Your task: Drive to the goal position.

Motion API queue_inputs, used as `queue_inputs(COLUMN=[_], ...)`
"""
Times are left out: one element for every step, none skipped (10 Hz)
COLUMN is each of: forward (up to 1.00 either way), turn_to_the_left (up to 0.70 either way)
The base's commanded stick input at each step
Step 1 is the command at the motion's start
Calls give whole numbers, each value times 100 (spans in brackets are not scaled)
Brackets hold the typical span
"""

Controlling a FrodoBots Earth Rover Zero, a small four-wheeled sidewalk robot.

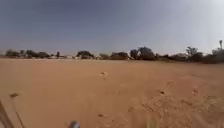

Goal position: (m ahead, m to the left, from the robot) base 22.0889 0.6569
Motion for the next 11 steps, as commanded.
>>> queue_inputs(forward=[70,70,70,70,70,70,70,70,70,70,70], turn_to_the_left=[0,0,0,0,0,0,0,0,0,0,0])
